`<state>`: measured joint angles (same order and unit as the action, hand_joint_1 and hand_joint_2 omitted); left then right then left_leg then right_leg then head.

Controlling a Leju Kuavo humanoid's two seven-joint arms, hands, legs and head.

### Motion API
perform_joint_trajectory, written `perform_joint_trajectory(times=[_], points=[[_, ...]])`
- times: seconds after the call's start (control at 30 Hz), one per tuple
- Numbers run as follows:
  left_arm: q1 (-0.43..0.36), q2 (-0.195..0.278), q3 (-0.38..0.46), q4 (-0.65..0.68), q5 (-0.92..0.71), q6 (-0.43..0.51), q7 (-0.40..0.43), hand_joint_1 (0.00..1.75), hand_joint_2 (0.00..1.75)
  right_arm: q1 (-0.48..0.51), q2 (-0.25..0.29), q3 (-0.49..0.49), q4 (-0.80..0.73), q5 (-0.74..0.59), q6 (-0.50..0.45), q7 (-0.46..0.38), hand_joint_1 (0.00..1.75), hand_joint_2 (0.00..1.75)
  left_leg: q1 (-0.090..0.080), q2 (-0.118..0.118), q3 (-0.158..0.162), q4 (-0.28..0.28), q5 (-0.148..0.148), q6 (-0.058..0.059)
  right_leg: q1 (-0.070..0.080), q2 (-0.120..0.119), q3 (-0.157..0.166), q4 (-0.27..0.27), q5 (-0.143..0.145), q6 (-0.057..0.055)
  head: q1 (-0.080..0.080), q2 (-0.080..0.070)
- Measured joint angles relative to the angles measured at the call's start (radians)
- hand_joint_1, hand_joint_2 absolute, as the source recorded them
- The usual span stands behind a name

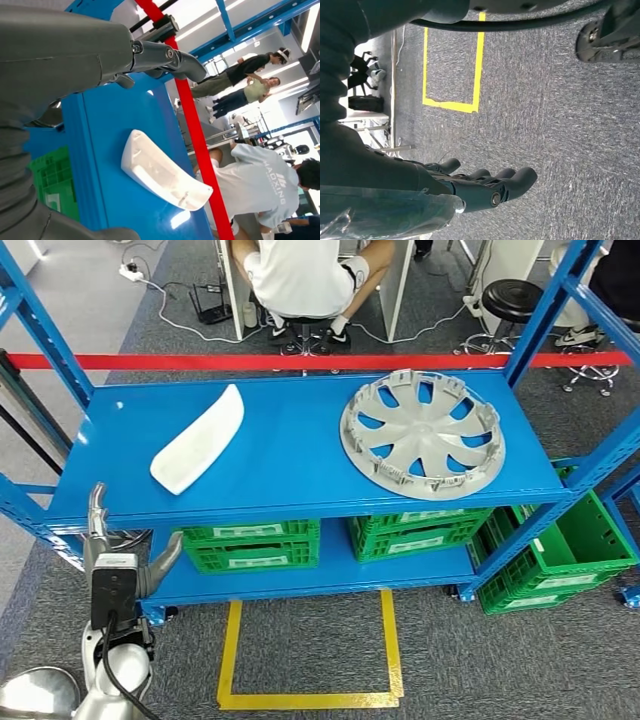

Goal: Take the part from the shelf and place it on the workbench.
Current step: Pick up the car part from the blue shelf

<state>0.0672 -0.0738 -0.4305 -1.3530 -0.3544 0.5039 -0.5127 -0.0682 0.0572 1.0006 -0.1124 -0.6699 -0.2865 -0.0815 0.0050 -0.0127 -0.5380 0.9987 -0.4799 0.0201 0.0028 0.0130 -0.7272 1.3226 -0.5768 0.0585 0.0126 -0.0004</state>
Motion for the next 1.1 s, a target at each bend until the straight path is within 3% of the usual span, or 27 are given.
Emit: perform_joint_trajectory(times=[0.03, 0.1, 0.17, 0.27, 0.33, 0.37, 0.47, 0.5, 0.53, 0.57, 0.6, 0.63, 0.7, 0.83, 0.9, 0.97, 1.0, 1.03, 1.1], points=[[0.001, 0.0, 0.0, 0.0, 0.0, 0.0, 0.0, 0.0, 1.75, 0.0, 0.0, 0.0, 0.0, 0.0, 0.0, 0.0, 0.0, 1.75, -0.001, -0.001, 0.011, 0.0, -0.008, 0.0, 0.001, 0.0, -0.001, -0.024, 0.032, -0.003, 0.0, 0.0], [0.001, 0.0, 0.001, 0.0, 0.0, 0.001, 0.0, 0.0, 1.75, 0.002, 0.0, 0.0, 0.0, 0.0, 0.0, 0.0, 0.0, 1.75, -0.002, -0.003, 0.038, 0.0, -0.026, -0.003, 0.004, 0.0, 0.039, -0.15, 0.129, -0.012, 0.001, 0.0], [0.001, 0.0, 0.002, 0.0, 0.0, 0.002, 0.0, 0.0, 1.75, 0.001, 0.0, 0.001, 0.0, 0.0, 0.0, 0.0, 0.0, 1.75, -0.004, -0.004, 0.052, -0.001, -0.042, -0.012, 0.009, -0.001, 0.074, -0.256, 0.17, -0.024, 0.001, 0.0], [0.002, 0.0, 0.003, -0.002, 0.0, 0.002, 0.0, 0.0, 1.75, 0.0, 0.001, 0.001, 0.0, 0.0, 0.001, 0.0, 0.0, 1.75, -0.007, -0.004, 0.058, -0.002, -0.049, -0.027, 0.009, 0.0, 0.09, -0.284, 0.166, -0.04, 0.0, 0.0], [0.0, 0.0, 0.003, -0.003, 0.0, 0.002, 0.0, 0.0, 1.75, 0.0, 0.002, 0.002, 0.0, 0.001, 0.002, 0.0, 0.0, 1.75, -0.007, -0.002, 0.048, 0.032, -0.057, -0.038, 0.004, 0.001, 0.104, -0.292, 0.163, -0.048, -0.003, 0.0], [-0.001, 0.0, 0.003, -0.004, 0.0, 0.003, 0.0, 0.0, 1.75, 0.0, 0.003, 0.002, 0.0, 0.001, 0.002, 0.0, 0.0, 1.75, -0.006, -0.001, 0.023, 0.077, -0.07, -0.044, 0.001, 0.001, 0.112, -0.295, 0.159, -0.051, -0.005, 0.0], [-0.001, 0.001, 0.002, -0.004, 0.0, 0.006, 0.0, 0.0, 1.75, 0.0, 0.003, 0.002, 0.0, 0.001, 0.003, 0.001, 0.0, 1.75, -0.002, 0.001, -0.096, 0.252, -0.138, -0.058, -0.003, 0.0, 0.13, -0.297, 0.142, -0.055, -0.009, 0.0], [0.0, 0.001, 0.002, -0.004, 0.0, 0.007, -0.001, 0.0, 1.75, 0.0, 0.003, 0.003, 0.0, 0.001, 0.003, 0.001, 0.0, 1.75, -0.001, 0.001, -0.123, 0.275, -0.141, -0.06, -0.005, 0.0, 0.138, -0.297, 0.135, -0.054, -0.01, 0.0], [0.0, 0.002, 0.002, -0.004, 0.0, 0.008, -0.001, 0.0, 1.75, 0.0, 0.003, 0.003, 0.0, 0.001, 0.003, 0.002, 0.0, 1.75, 0.001, 0.001, -0.134, 0.266, -0.119, -0.061, -0.008, 0.001, 0.148, -0.297, 0.128, -0.053, -0.01, 0.0], [0.0, 0.002, 0.002, -0.004, 0.0, 0.008, -0.002, 0.0, 1.75, 0.0, 0.003, 0.003, 0.0, 0.001, 0.003, 0.002, 0.0, 1.75, 0.003, 0.001, -0.128, 0.222, -0.072, -0.062, -0.011, 0.002, 0.16, -0.297, 0.12, -0.049, -0.01, 0.0], [0.0, 0.002, 0.002, -0.004, 0.0, 0.009, -0.002, 0.0, 1.75, 0.001, 0.003, 0.004, 0.0, 0.001, 0.003, 0.002, 0.0, 1.75, 0.005, 0.002, -0.112, 0.16, -0.015, -0.064, -0.013, 0.003, 0.17, -0.297, 0.112, -0.044, -0.01, 0.0], [0.0, 0.002, 0.002, -0.004, 0.0, 0.009, -0.003, 0.0, 1.75, 0.0, 0.002, 0.004, 0.0, 0.001, 0.003, 0.002, 0.0, 1.75, 0.007, 0.004, -0.095, 0.098, 0.024, -0.067, -0.014, 0.005, 0.18, -0.295, 0.103, -0.038, -0.012, 0.0], [0.0, 0.001, 0.002, -0.004, 0.0, 0.01, -0.004, 0.0, 1.75, 0.0, 0.0, 0.006, 0.001, 0.001, 0.003, 0.002, 0.0, 1.75, 0.009, 0.009, -0.077, 0.03, 0.049, -0.058, -0.011, 0.006, 0.187, -0.294, 0.091, -0.023, -0.02, 0.0], [0.002, 0.0, 0.005, -0.006, -0.001, 0.018, -0.006, 0.0, 1.75, 0.0, 0.0, 0.008, 0.001, -0.001, 0.003, 0.001, 0.0, 1.75, 0.011, 0.009, -0.062, 0.021, 0.04, -0.02, -0.008, 0.002, 0.196, -0.279, 0.073, -0.002, -0.021, 0.0], [0.001, -0.001, 0.006, -0.007, -0.002, 0.022, -0.008, 0.0, 1.75, -0.002, 0.0, 0.009, 0.001, -0.002, 0.003, 0.001, 0.0, 1.75, 0.009, 0.009, -0.05, 0.021, 0.034, -0.008, -0.007, -0.001, 0.15, -0.195, 0.037, 0.002, -0.015, 0.0], [0.002, -0.001, 0.006, -0.007, -0.005, 0.029, -0.011, 0.0, 1.75, -0.003, 0.0, 0.009, 0.001, -0.004, 0.003, 0.002, 0.0, 1.75, 0.003, 0.008, -0.041, 0.021, 0.025, 0.0, -0.004, -0.001, 0.069, -0.068, -0.006, 0.002, -0.012, 0.0], [0.002, -0.001, 0.006, -0.007, -0.007, 0.033, -0.012, 0.0, 1.75, -0.002, 0.0, 0.01, 0.001, -0.005, 0.003, 0.003, 0.0, 1.75, -0.001, 0.007, -0.035, 0.021, 0.019, 0.002, -0.001, -0.001, 0.037, -0.029, -0.011, 0.0, -0.012, 0.0], [0.003, -0.001, 0.006, -0.007, -0.01, 0.039, -0.012, 0.0, 1.75, -0.001, 0.0, 0.01, 0.001, -0.006, 0.003, 0.004, 0.0, 1.75, -0.004, 0.006, -0.027, 0.021, 0.013, 0.004, 0.002, -0.001, 0.021, -0.026, 0.005, -0.005, -0.012, 0.0], [0.003, -0.002, 0.006, -0.007, -0.016, 0.048, -0.011, 0.0, 1.75, 0.0, 0.0, 0.01, 0.001, -0.008, 0.003, 0.004, 0.0, 1.75, -0.01, 0.003, -0.006, 0.021, -0.002, 0.005, 0.011, -0.001, 0.041, -0.123, 0.092, -0.021, -0.012, 0.0]])
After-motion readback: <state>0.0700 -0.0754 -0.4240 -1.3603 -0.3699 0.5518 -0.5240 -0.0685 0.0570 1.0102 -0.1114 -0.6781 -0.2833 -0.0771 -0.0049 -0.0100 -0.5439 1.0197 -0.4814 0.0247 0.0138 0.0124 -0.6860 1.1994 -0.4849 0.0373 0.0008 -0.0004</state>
